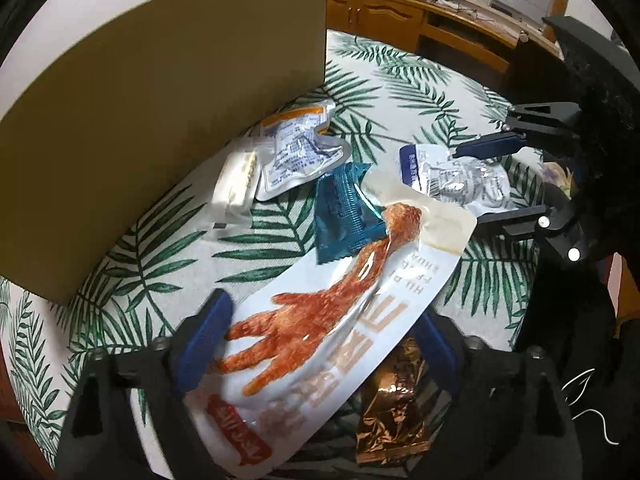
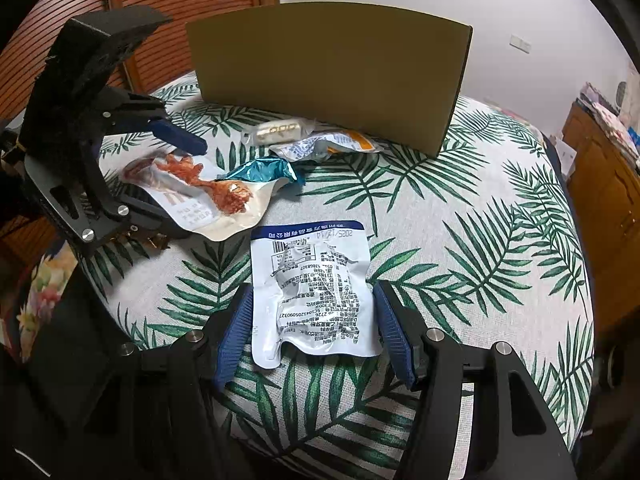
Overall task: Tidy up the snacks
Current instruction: 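Close the left tool on the chicken-feet pack and lift it, then carry both packets over the box and open both tools to drop them, then withdraw both tools from the box toward the remaining snacks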
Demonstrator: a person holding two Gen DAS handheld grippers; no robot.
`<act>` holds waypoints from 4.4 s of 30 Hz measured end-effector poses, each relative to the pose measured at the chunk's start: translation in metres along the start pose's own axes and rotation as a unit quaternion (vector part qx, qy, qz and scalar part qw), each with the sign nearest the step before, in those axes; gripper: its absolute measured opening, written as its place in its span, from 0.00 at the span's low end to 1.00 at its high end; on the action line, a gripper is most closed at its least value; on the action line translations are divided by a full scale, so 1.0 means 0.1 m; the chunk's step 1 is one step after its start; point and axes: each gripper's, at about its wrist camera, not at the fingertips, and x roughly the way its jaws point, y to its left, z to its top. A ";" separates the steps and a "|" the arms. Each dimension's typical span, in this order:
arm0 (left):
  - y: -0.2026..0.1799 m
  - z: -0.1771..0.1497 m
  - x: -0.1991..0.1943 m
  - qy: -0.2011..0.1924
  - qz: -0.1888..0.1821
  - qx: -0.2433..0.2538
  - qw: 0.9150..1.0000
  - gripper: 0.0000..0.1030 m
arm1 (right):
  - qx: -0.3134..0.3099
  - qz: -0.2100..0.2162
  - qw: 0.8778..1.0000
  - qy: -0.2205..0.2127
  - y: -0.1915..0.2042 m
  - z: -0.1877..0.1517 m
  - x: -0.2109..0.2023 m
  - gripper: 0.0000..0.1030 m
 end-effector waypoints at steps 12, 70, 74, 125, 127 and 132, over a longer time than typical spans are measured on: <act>-0.15 -0.12 -0.24 -0.037 0.016 0.019 0.999 0.25 | 0.006 -0.017 1.000 0.001 0.02 0.02 -0.01 0.58; 0.63 0.53 -1.24 -0.249 0.114 -0.131 0.953 0.22 | 0.009 -0.060 0.986 -0.156 -0.05 1.20 -0.83 0.58; 0.83 0.71 -1.31 -0.264 0.116 -0.136 0.948 0.22 | 0.000 -0.063 0.985 -0.161 -0.10 1.45 -0.77 0.58; 1.42 1.06 -0.68 -0.226 0.123 -0.148 0.955 0.40 | 0.010 0.005 0.985 -0.171 -0.47 2.14 0.34 0.63; 1.38 1.02 -0.78 -0.230 0.128 -0.146 0.954 0.40 | 0.011 0.003 0.984 -0.179 -0.44 2.12 0.23 0.63; 1.15 0.85 -1.06 -0.238 0.137 -0.138 0.952 0.44 | 0.012 -0.006 0.981 -0.194 -0.34 1.95 -0.15 0.63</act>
